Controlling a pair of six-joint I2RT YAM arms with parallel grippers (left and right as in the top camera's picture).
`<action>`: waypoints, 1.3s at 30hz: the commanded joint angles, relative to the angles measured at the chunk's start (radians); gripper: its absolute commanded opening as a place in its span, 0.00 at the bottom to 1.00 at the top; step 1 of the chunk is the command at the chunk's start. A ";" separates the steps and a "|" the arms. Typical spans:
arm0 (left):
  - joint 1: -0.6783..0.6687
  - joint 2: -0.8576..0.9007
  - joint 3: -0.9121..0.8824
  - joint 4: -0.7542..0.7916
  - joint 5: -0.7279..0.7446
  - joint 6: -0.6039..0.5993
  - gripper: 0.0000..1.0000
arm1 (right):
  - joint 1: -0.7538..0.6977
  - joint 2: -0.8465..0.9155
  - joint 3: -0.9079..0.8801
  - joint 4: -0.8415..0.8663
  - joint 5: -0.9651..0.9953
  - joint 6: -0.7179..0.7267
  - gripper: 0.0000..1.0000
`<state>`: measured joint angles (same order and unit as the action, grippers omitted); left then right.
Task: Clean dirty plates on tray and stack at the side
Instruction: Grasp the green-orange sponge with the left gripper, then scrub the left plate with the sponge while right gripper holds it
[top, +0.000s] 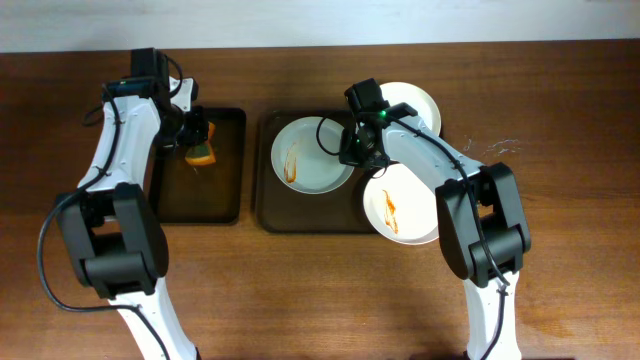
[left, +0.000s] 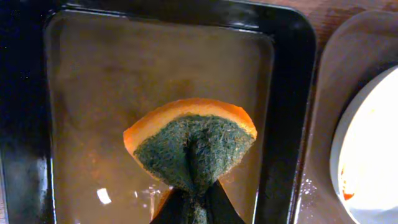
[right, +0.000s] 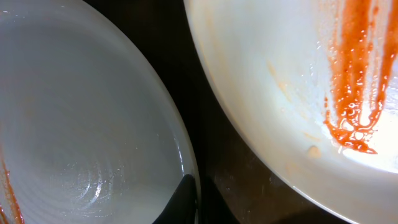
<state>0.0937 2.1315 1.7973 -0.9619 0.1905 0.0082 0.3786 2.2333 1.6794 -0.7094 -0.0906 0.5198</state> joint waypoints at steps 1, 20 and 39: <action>0.000 -0.081 0.032 -0.002 0.032 0.023 0.00 | 0.007 0.030 0.008 -0.005 0.013 -0.002 0.05; -0.092 -0.082 0.032 0.033 0.047 -0.113 0.00 | 0.006 0.031 0.008 -0.002 -0.006 -0.002 0.06; -0.342 0.221 0.031 -0.075 0.135 -0.009 0.00 | -0.021 0.031 0.005 0.015 -0.142 -0.006 0.04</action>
<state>-0.2504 2.3169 1.8374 -0.9222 0.2974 -0.0910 0.3614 2.2440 1.6794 -0.6960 -0.2310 0.5190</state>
